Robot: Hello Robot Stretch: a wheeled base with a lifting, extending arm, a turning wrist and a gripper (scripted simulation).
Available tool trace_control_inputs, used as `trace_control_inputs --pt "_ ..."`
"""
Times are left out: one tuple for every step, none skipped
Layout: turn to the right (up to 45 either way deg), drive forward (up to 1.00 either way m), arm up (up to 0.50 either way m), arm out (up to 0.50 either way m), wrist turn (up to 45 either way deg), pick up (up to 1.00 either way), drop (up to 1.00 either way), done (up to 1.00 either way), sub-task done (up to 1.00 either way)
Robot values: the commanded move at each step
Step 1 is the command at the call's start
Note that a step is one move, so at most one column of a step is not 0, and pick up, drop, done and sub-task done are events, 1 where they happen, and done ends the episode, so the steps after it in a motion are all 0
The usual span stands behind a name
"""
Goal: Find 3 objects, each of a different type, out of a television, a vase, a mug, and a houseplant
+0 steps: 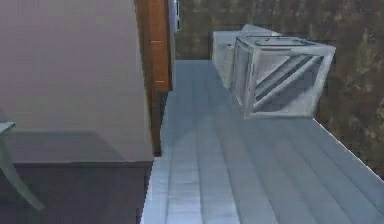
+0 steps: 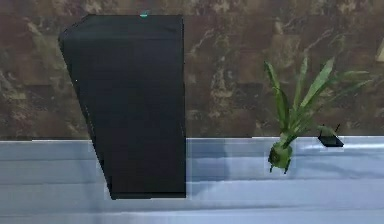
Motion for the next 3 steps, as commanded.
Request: trace_control_inputs --pt "3.0 0.00 0.00 0.00 0.0 0.00 0.00 0.00 0.00" --pt "0.0 1.00 0.00 0.00 0.0 0.00 0.00 0.00 0.00" --pt "3.0 0.00 0.00 0.00 0.0 0.00 0.00 0.00 0.00"
